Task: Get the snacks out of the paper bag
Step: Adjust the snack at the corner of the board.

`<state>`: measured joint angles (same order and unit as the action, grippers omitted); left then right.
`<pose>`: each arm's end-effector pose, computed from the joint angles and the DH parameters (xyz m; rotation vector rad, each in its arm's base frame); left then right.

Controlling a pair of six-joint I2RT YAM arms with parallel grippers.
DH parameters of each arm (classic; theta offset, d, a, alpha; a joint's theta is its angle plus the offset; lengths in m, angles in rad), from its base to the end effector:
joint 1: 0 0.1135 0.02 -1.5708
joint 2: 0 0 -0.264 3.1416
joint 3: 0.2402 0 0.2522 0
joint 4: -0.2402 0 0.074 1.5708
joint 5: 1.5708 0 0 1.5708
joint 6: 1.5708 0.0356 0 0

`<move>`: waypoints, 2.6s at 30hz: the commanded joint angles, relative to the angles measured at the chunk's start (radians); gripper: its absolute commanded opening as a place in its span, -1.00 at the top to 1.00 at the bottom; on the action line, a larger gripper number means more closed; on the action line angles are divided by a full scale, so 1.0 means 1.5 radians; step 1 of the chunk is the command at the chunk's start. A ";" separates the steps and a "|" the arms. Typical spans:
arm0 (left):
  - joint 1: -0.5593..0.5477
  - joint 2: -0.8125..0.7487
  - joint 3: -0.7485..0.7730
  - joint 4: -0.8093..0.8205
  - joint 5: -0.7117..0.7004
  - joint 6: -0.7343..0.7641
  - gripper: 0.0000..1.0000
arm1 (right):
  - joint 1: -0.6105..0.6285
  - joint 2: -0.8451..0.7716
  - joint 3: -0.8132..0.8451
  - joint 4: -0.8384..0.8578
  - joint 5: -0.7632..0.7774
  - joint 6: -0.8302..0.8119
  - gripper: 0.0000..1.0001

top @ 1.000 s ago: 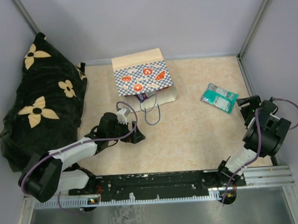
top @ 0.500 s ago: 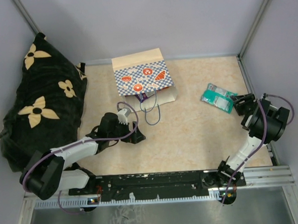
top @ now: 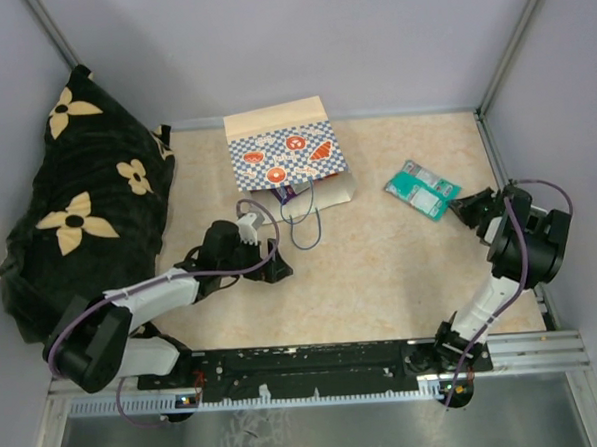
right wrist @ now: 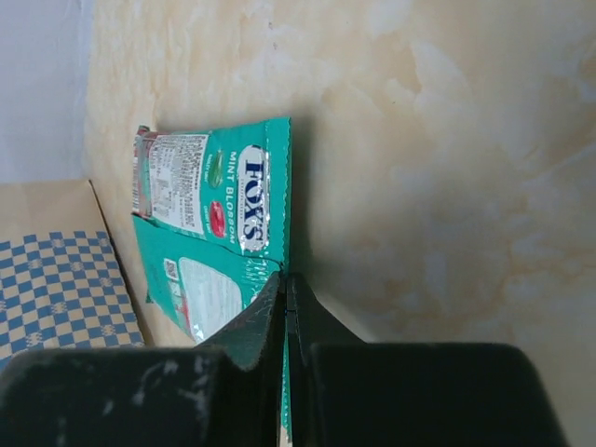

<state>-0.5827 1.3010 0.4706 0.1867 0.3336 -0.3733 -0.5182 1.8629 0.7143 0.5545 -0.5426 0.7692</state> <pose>0.1984 -0.1447 0.1630 0.4357 2.2817 -0.8783 0.3025 -0.1513 0.1090 1.0284 1.8959 0.7307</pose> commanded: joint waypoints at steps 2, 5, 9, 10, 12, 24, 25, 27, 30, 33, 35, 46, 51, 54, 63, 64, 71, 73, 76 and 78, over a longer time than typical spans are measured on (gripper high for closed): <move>-0.004 0.018 0.045 -0.008 -0.019 0.013 -1.00 | 0.004 -0.146 0.009 -0.141 0.051 0.038 1.00; -0.004 0.027 0.061 -0.013 -0.027 0.017 -1.00 | 0.022 -0.248 0.009 -0.227 0.098 0.060 1.00; -0.004 0.038 0.077 -0.018 -0.030 0.019 -1.00 | 0.044 -0.386 0.021 -0.344 0.186 0.118 1.00; -0.005 0.040 0.080 -0.020 -0.028 0.019 -1.00 | 0.060 -0.408 0.026 -0.364 0.195 0.147 1.00; -0.005 0.038 0.082 -0.020 -0.023 0.016 -1.00 | 0.073 -0.437 0.051 -0.416 0.205 0.194 1.00; -0.006 0.020 0.074 -0.041 -0.036 0.017 -1.00 | 0.176 -0.175 0.350 -0.535 0.378 0.349 1.00; -0.007 0.020 0.075 -0.045 -0.037 0.020 -1.00 | 0.177 -0.120 0.376 -0.496 0.362 0.356 0.96; -0.007 0.019 0.079 -0.059 -0.037 0.026 -1.00 | 0.180 -0.016 0.457 -0.464 0.334 0.348 0.23; -0.007 0.009 0.085 -0.088 -0.045 0.037 -1.00 | 0.193 0.080 0.623 -0.512 0.340 0.275 -0.97; -0.008 -0.008 0.075 -0.094 -0.066 0.036 -1.00 | 0.217 0.051 0.651 -0.469 0.378 0.161 -0.98; -0.008 -0.012 0.068 -0.088 -0.075 0.032 -1.00 | 0.234 -0.005 0.584 -0.389 0.366 0.058 -0.98; -0.009 0.023 0.073 -0.061 -0.067 0.029 -1.00 | 0.307 -0.014 0.429 -0.457 0.429 -0.240 -0.77; -0.011 0.032 0.072 -0.058 -0.068 0.028 -1.00 | 0.327 0.099 0.536 -0.552 0.465 -0.274 -0.81; -0.010 0.032 0.070 -0.061 -0.074 0.027 -1.00 | 0.328 0.152 0.586 -0.590 0.447 -0.307 -0.82; -0.010 0.031 0.079 -0.086 -0.072 0.030 -1.00 | 0.313 0.168 0.615 -0.657 0.426 -0.488 -0.96; -0.011 0.033 0.081 -0.088 -0.070 0.030 -1.00 | 0.311 0.179 0.636 -0.678 0.432 -0.512 -0.96; -0.011 0.040 0.096 -0.092 -0.053 0.024 -1.00 | 0.306 0.291 0.819 -0.823 0.554 -0.662 -0.98; -0.012 0.038 0.096 -0.092 -0.051 0.021 -1.00 | 0.302 0.311 0.856 -0.850 0.587 -0.681 -0.98; -0.013 0.032 0.096 -0.093 -0.059 0.016 -1.00 | 0.291 0.309 0.884 -0.862 0.612 -0.689 -0.98; -0.013 0.026 0.096 -0.095 -0.074 0.012 -1.00 | 0.288 0.293 0.888 -0.863 0.617 -0.686 -0.98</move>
<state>-0.5957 1.3544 0.5907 0.0517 0.2367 -0.3431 -0.0586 2.3203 1.9858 -0.6659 0.2840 -0.1928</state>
